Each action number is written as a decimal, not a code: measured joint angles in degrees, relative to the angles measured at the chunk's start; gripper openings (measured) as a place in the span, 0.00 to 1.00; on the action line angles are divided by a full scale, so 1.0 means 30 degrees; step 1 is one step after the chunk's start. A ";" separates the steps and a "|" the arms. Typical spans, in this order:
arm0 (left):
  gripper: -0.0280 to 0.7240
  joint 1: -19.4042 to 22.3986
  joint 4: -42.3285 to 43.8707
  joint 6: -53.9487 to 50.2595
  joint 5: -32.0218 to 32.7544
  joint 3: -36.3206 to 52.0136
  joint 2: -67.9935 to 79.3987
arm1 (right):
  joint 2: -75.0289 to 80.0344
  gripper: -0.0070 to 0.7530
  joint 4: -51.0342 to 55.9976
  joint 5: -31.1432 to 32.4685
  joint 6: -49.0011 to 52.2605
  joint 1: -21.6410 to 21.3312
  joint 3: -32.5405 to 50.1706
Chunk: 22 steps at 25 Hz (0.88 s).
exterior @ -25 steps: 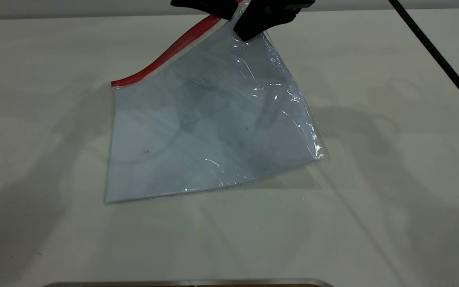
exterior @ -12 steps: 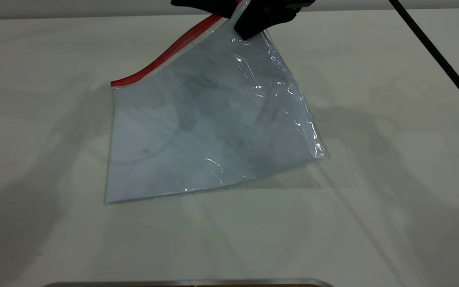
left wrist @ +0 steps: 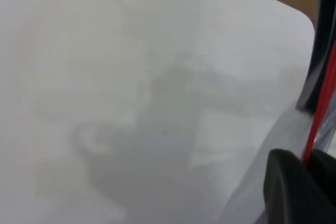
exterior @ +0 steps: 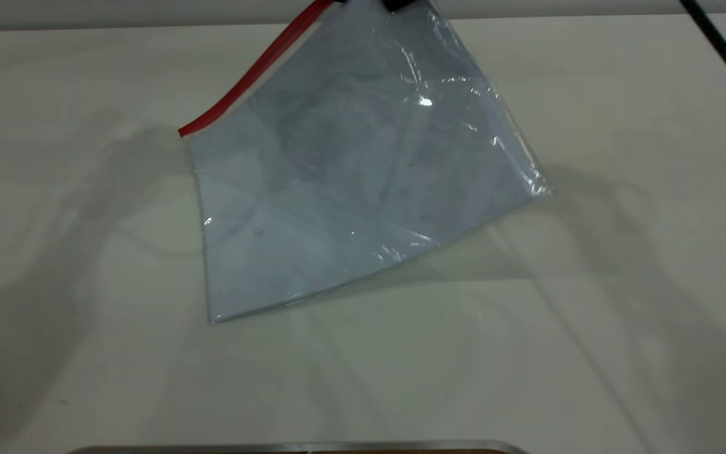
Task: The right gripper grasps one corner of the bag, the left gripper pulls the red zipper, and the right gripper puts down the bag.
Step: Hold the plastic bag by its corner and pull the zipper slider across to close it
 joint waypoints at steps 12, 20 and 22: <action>0.11 0.1730 0.4033 -0.1561 -0.2086 0.0000 0.0289 | -0.0167 0.05 0.2285 0.0757 -0.1206 -0.1341 0.0019; 0.12 0.3049 0.7978 -0.5121 -0.2496 -0.0017 0.0700 | -0.0167 0.05 0.3075 0.0929 -0.1991 -0.2038 0.0037; 0.12 0.3213 0.8925 -0.5870 -0.2515 -0.0020 0.0700 | -0.0167 0.05 0.3125 0.0929 -0.2132 -0.2055 0.0037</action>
